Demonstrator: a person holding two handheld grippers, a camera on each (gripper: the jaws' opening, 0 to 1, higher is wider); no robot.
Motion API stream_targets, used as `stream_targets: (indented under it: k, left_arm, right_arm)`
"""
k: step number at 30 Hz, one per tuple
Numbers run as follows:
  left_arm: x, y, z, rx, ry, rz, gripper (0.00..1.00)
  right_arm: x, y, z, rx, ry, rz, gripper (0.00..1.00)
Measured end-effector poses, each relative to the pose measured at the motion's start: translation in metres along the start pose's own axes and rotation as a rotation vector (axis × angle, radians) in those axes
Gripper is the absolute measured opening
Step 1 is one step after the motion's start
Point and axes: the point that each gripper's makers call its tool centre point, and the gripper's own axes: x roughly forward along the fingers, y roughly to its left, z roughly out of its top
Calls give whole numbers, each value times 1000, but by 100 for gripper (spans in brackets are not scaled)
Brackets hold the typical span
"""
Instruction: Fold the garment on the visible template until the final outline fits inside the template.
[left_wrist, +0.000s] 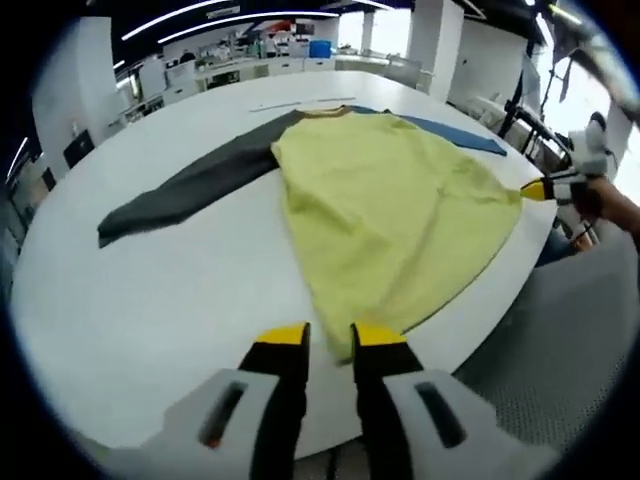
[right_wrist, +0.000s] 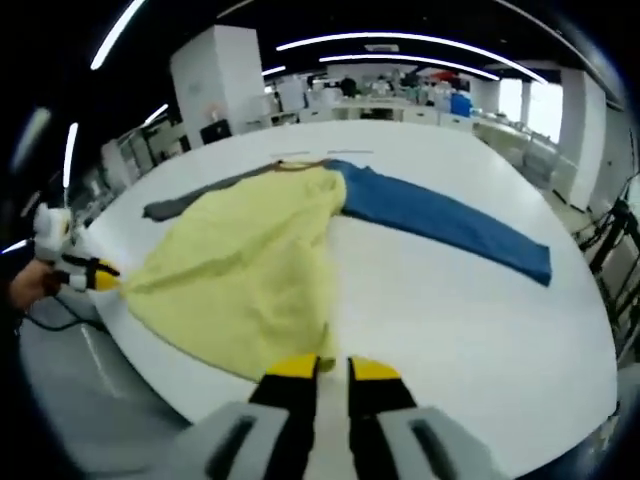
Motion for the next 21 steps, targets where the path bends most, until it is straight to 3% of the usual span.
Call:
stream_targets:
  k: [3, 6, 8, 17, 21]
  left_arm:
    - [5, 3, -7, -15, 27, 0, 18]
    - [9, 4, -13, -6, 61, 6, 16]
    - [9, 3, -12, -18, 71, 3, 15]
    - [13, -5, -14, -67, 85, -21, 3]
    - [12, -5, -13, -30, 91, -3, 1]
  right_arm:
    - [9, 3, 0, -38, 46, 70, 6]
    - [20, 4, -2, -49, 80, 95, 5]
    - [22, 0, -5, -74, 116, 77, 5]
    - [19, -1, -9, -47, 120, 64, 0]
    - [13, -1, -13, -40, 114, 48, 0]
